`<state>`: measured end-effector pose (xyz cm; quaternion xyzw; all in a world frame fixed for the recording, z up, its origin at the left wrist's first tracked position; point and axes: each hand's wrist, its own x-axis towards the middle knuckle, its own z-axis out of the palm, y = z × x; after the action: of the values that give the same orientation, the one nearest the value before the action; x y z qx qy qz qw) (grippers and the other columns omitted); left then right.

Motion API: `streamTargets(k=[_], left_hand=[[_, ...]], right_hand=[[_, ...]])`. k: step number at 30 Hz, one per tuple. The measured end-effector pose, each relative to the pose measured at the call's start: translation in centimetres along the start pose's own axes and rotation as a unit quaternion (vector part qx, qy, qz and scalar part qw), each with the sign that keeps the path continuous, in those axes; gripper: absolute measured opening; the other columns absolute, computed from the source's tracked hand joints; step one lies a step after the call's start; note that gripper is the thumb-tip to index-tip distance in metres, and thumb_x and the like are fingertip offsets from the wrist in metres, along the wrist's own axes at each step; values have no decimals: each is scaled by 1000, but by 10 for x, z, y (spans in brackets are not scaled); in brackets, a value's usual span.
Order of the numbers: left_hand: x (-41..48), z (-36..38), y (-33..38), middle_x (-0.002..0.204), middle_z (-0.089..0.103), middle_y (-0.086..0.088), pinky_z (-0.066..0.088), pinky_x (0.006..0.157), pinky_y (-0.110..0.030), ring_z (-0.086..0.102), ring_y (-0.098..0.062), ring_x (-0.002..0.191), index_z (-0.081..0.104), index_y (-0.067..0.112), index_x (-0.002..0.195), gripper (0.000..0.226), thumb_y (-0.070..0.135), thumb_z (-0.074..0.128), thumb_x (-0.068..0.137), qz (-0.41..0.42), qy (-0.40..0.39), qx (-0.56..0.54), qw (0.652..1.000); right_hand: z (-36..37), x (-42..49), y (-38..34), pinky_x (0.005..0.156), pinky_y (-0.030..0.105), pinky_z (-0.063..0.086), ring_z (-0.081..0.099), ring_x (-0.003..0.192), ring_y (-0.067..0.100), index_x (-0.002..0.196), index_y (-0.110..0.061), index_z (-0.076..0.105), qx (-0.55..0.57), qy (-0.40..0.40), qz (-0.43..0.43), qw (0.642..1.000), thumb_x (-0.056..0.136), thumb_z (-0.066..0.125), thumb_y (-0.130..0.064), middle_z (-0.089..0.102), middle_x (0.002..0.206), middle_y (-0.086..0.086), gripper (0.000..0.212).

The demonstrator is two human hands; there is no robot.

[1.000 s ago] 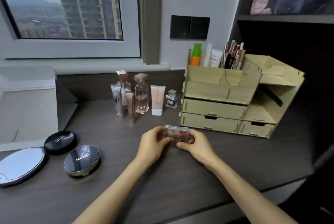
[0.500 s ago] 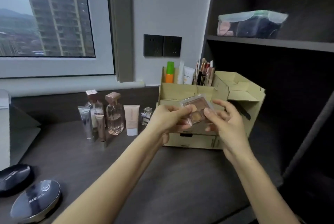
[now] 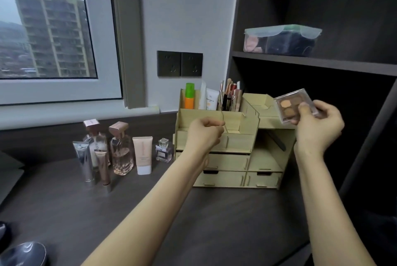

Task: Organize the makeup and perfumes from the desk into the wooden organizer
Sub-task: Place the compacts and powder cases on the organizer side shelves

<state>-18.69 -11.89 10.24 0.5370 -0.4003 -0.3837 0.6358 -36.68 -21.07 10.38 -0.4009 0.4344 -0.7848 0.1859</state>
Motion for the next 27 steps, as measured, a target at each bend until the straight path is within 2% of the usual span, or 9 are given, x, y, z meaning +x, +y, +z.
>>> streamTargets(k=[3,6,10,15,18,20,22,25,27], left_hand=[[3,1,0,71,54,-3,44,71,-30,49,-20,73,62,14,76,22,-3,50,84,0,4,-1,1000],[4,4,-1,70,55,-2,44,66,-26,47,-17,69,62,14,76,22,-4,51,83,3,-4,1,1000],[6,4,-5,73,57,0,43,62,-22,48,-16,67,61,15,74,23,-4,51,82,8,-10,17,1000],[7,0,-8,74,56,-2,44,64,-23,49,-17,71,62,15,75,24,-3,50,84,11,-6,31,999],[6,-4,-9,76,56,-2,45,64,-23,50,-17,73,63,14,77,21,-2,50,85,15,-10,41,999],[7,-8,-10,74,56,-2,44,63,-23,50,-16,72,63,14,76,22,-2,50,85,18,-8,45,999],[9,-13,-11,72,55,-2,43,63,-23,49,-17,71,63,15,75,23,-2,50,85,23,-1,48,999],[12,-21,-13,70,55,-1,43,64,-24,49,-15,68,63,15,74,23,-2,51,84,28,9,54,998],[14,-25,-14,69,55,-1,44,64,-23,50,-13,66,63,15,74,24,-2,50,83,30,15,57,998]], right_hand=[[13,8,6,77,38,59,68,90,23,110,-9,64,-119,-63,-13,991,82,68,-15,68,104,12,30],[27,3,8,60,22,58,71,74,25,108,-6,64,-183,-112,9,977,84,65,-13,70,101,14,24],[28,4,11,51,26,56,69,59,22,105,-5,63,-277,-166,25,946,91,58,-20,71,99,13,21],[28,7,5,67,29,47,66,92,33,105,-5,67,-458,-191,-64,866,93,53,-33,70,100,16,34],[22,4,1,63,30,40,65,91,36,103,-2,68,-530,-174,-99,824,95,47,-36,69,99,19,41],[11,2,2,63,29,38,64,90,36,106,-4,68,-532,-160,-185,811,96,47,-33,68,99,17,37],[-1,3,4,72,31,42,60,99,31,115,-13,66,-476,-203,-276,810,92,53,-29,66,110,11,31],[-9,8,10,99,36,38,47,123,23,127,-25,59,-411,-353,-279,793,89,59,-29,57,132,1,39],[-8,10,18,104,38,34,44,127,21,129,-29,56,-414,-388,-257,782,90,60,-30,55,135,-2,40]])
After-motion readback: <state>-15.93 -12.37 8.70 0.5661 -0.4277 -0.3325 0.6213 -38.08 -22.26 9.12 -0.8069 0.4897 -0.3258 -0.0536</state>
